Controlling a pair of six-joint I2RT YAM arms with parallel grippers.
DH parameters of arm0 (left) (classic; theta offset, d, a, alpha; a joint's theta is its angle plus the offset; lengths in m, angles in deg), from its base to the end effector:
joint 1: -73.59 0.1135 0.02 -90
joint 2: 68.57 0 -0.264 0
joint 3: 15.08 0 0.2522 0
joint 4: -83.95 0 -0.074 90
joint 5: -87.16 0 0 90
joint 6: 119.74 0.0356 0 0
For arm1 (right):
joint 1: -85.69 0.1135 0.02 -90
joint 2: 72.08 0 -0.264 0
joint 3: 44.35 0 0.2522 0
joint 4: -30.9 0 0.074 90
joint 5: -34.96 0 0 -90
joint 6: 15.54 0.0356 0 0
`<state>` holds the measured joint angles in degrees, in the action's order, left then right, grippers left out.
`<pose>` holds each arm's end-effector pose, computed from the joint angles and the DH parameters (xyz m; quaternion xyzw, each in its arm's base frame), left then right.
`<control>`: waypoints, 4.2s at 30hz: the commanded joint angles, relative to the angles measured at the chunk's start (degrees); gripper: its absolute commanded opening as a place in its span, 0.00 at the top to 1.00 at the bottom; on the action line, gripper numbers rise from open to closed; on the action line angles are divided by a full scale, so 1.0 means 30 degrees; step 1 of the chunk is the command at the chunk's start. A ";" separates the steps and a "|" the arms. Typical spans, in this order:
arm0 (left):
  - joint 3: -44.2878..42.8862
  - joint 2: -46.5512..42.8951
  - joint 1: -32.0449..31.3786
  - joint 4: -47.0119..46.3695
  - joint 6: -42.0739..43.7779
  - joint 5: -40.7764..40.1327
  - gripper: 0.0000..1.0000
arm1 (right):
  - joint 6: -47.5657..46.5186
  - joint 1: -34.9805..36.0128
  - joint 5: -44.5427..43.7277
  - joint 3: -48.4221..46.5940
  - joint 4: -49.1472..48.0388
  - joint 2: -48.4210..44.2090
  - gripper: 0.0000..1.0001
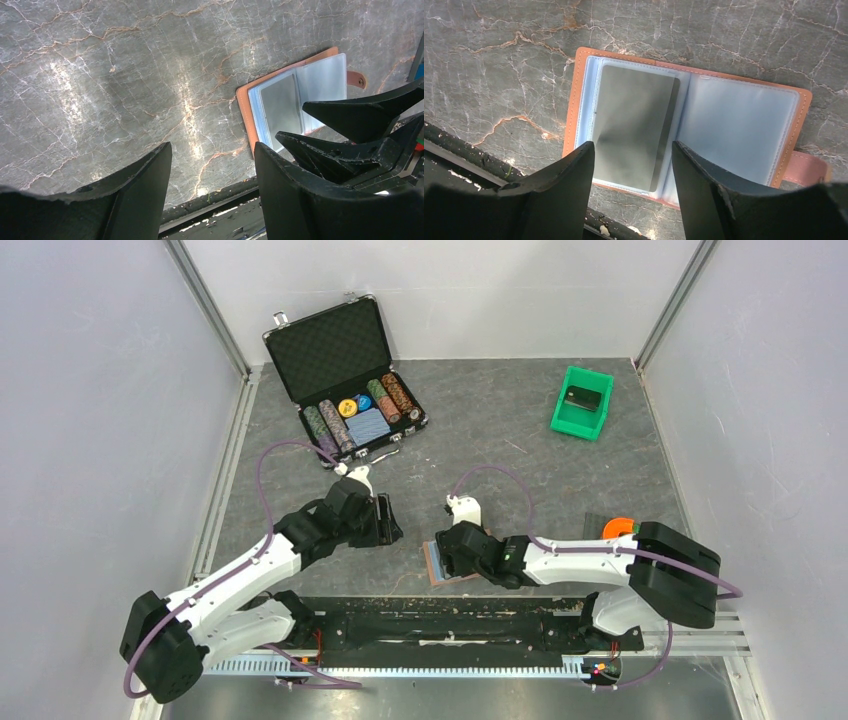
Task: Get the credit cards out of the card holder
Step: Remove the credit card from the card holder.
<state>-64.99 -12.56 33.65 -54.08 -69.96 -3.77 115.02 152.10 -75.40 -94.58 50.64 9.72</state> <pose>0.1510 -0.1257 0.2241 -0.0052 0.9338 -0.2246 0.2786 0.1171 0.2373 0.1590 -0.1507 0.9183 0.1628 0.3280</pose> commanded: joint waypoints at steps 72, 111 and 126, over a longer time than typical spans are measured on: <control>0.0217 0.2184 -0.0891 -0.3514 -0.1686 0.2362 0.35 | 0.1473 -0.1545 0.3313 0.3507 -0.4640 -0.2782 0.52; 0.0514 0.5991 -0.1598 -0.8726 -0.2645 0.4296 0.49 | 0.3968 -0.3325 0.6645 0.6728 -0.8275 -0.4762 0.58; 0.0490 0.7616 -0.1803 -0.9335 -0.2702 0.4500 0.47 | 0.4433 -0.3665 0.6728 0.7428 -0.9152 -0.4938 0.58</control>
<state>-63.17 8.88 28.71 -79.72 -76.83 8.45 127.52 141.58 -55.22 -73.36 24.43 -4.23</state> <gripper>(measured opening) 0.535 0.425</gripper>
